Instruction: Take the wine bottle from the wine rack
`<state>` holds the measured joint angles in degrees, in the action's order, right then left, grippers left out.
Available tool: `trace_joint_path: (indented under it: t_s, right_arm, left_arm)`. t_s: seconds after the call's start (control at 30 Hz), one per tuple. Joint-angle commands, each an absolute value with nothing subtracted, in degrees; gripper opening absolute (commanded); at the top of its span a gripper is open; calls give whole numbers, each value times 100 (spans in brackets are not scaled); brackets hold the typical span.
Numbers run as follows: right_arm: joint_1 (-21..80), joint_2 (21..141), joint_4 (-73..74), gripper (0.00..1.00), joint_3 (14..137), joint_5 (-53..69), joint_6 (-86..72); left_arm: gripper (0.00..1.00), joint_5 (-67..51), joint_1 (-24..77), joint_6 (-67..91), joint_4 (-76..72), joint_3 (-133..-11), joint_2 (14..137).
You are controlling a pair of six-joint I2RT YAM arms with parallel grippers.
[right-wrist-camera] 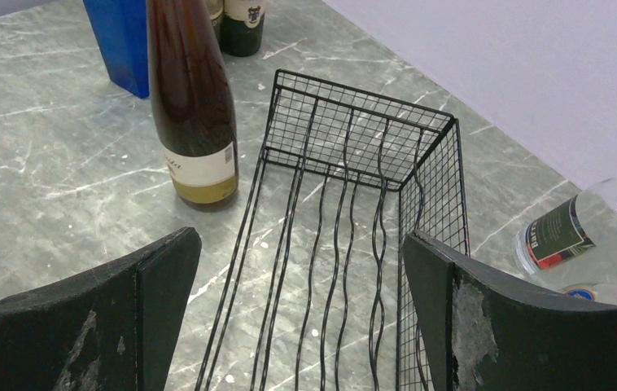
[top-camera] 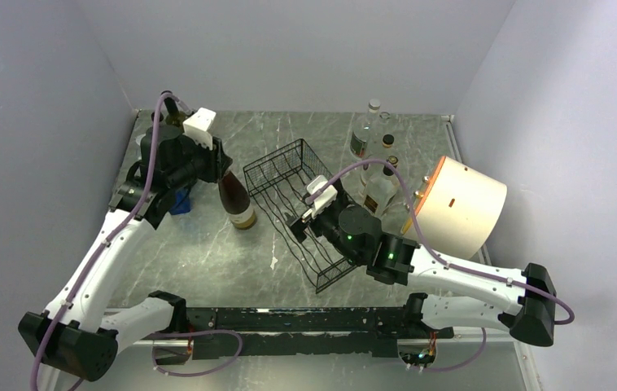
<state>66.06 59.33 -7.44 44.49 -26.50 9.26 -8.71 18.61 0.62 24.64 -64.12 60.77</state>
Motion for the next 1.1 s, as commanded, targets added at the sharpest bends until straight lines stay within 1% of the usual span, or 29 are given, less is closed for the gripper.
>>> trace_joint_path:
  t_s: [0.0,0.07,0.13,0.37,0.47,0.6,0.77,0.87,1.07]
  right_arm:
    - [6583,5923,-994,100,4363,-2765,1015]
    - [6582,5951,-1042,100,4335,-2793,1022]
    - [6580,5968,-1054,100,4324,-2767,1005]
    - [6570,5981,-1094,100,4258,-2662,1011]
    - [6561,5988,-1014,100,4298,-2646,1055]
    - [6537,5923,-988,100,4342,-2708,1140]
    - [6492,5893,-993,100,4359,-2716,1186]
    - [6484,5886,-981,100,4360,-2697,1174]
    - [6471,5777,-988,100,4314,-2619,1143]
  left_arm:
    - [18,-100,1887,178,2753,-6741,5755]
    - [11,110,1887,242,2815,-6800,5651]
    - [7,398,1884,324,2954,-6884,5564]
    - [7,1653,1881,675,3526,-7160,5512]
    - [7,1993,1881,844,3710,-7208,5532]
    - [7,2687,1881,1128,3840,-7054,5385]
    - [7,3793,1827,1470,3640,-6688,4931]
    - [7,4164,1746,1569,3475,-6550,4728]
    - [7,4453,1605,1644,3448,-6623,4865]
